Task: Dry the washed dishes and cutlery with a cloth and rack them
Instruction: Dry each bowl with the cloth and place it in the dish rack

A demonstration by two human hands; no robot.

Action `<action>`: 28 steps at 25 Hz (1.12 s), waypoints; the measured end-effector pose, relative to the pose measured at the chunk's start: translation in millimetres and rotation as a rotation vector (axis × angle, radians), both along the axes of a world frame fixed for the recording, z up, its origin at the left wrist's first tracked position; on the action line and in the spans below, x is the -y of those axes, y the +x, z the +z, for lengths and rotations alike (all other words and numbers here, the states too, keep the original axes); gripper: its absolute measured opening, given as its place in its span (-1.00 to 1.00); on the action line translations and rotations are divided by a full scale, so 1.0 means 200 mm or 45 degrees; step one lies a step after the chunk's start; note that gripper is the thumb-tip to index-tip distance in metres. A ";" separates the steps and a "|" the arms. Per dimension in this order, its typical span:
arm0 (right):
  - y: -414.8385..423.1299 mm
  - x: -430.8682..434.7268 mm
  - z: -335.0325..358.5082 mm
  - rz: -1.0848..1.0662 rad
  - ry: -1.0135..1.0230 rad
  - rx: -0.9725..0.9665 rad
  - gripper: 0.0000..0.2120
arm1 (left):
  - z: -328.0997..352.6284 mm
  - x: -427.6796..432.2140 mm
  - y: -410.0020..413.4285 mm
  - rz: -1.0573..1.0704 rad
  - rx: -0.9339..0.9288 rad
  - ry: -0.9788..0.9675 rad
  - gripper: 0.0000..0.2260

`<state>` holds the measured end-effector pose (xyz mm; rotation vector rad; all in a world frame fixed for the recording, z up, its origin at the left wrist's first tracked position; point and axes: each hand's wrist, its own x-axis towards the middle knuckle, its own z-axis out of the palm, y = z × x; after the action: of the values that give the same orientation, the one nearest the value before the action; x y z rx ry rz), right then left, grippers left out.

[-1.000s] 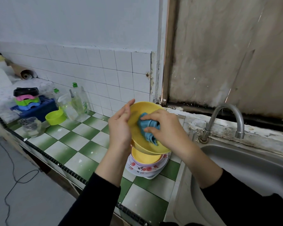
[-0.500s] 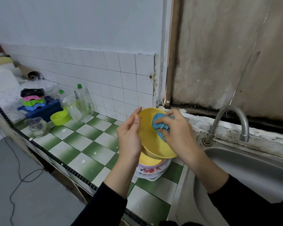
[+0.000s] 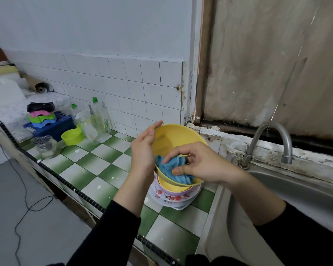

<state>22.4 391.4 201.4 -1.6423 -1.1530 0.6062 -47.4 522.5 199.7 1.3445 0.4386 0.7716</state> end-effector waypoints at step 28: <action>-0.15 -0.19 -0.07 -1.122 0.615 -0.810 -0.72 | -0.10 0.17 -0.01 -0.084 0.220 -0.251 -0.75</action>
<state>-7.0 429.1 186.8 -1.2190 -0.0433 0.2036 -50.0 488.6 178.8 1.0936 0.3228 0.7627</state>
